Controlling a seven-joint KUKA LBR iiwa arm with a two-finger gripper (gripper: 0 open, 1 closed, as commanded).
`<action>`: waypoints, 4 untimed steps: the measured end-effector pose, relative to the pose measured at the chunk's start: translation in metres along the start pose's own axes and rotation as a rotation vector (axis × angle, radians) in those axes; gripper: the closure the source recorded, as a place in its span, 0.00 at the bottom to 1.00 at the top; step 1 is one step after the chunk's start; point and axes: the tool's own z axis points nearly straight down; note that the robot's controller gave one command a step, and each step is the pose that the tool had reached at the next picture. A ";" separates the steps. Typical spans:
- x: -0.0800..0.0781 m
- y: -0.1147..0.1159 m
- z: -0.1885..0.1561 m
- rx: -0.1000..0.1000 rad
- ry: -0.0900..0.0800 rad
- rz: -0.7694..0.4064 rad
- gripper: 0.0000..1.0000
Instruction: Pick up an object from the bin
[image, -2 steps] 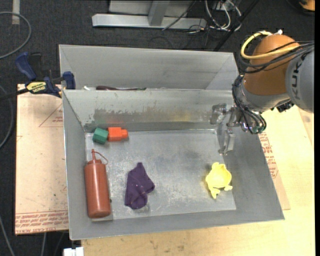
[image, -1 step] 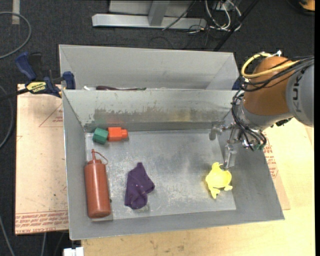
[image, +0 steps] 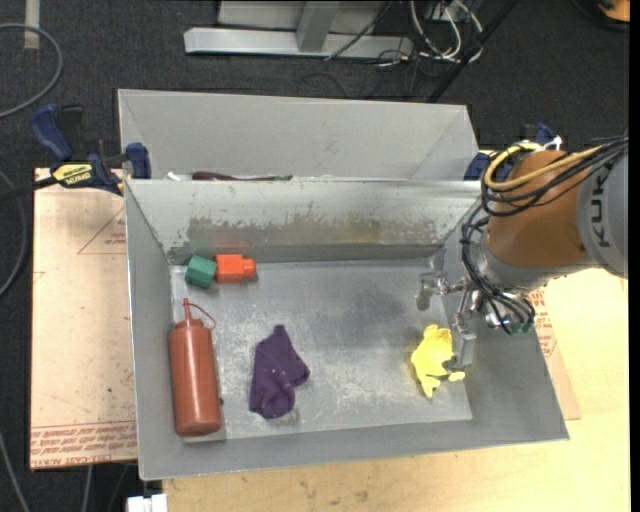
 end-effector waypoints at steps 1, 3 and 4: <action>0.011 -0.017 -0.015 -0.001 -0.003 -0.036 0.00; 0.018 -0.015 0.037 0.000 -0.002 -0.210 1.00; 0.019 -0.013 0.006 -0.003 0.002 -0.217 1.00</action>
Offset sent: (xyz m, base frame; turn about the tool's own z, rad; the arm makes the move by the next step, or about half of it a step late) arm -0.0170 -0.0178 -0.0367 -0.2098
